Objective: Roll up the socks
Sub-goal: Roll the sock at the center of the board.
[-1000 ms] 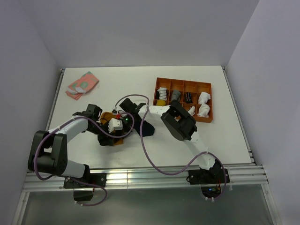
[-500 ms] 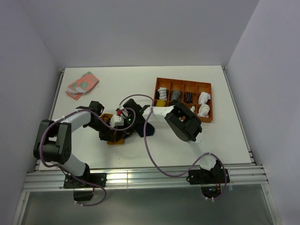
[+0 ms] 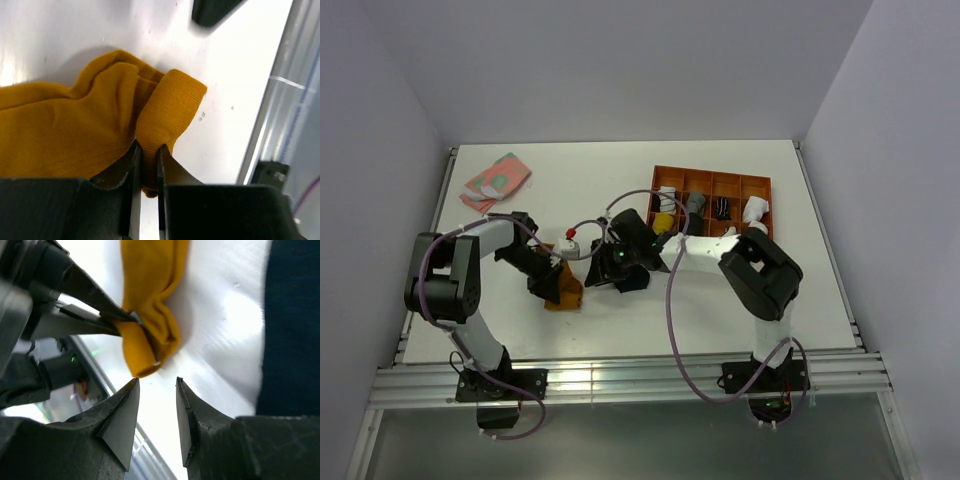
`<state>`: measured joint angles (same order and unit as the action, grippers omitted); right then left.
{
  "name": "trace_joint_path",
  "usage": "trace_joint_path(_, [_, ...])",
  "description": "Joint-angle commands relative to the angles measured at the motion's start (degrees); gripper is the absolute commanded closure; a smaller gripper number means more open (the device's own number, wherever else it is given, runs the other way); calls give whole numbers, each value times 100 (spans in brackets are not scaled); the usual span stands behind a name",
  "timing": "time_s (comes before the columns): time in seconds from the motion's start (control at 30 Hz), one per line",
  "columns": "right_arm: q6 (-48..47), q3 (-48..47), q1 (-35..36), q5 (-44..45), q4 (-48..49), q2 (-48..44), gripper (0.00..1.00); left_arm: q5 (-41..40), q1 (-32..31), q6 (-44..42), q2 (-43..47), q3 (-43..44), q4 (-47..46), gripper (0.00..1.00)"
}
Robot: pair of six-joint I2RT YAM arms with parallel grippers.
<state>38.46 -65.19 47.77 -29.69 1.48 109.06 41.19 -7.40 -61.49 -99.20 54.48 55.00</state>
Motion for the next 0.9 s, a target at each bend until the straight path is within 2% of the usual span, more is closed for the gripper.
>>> trace_joint_path(0.0, [-31, 435, -4, 857, 634, -577, 58, -331, 300, -485, -363, 168, 695, 100])
trace_joint_path(0.2, [-540, 858, 180, 1666, 950, -1052, 60, -243, 537, -758, -873, 563, 1311, 100])
trace_joint_path(0.4, [-1787, 578, 935, 2222, 793, -1211, 58, -313, 722, -838, -1391, 985, 1750, 100])
trace_joint_path(0.63, [-3184, 51, 1594, 2178, 775, -799, 55, -243, 722, -917, -1883, 1345, 2198, 100])
trace_joint_path(0.87, [-3784, -266, 1982, 2582, 811, -298, 47, -322, 722, -873, -2147, 1504, 2348, 100])
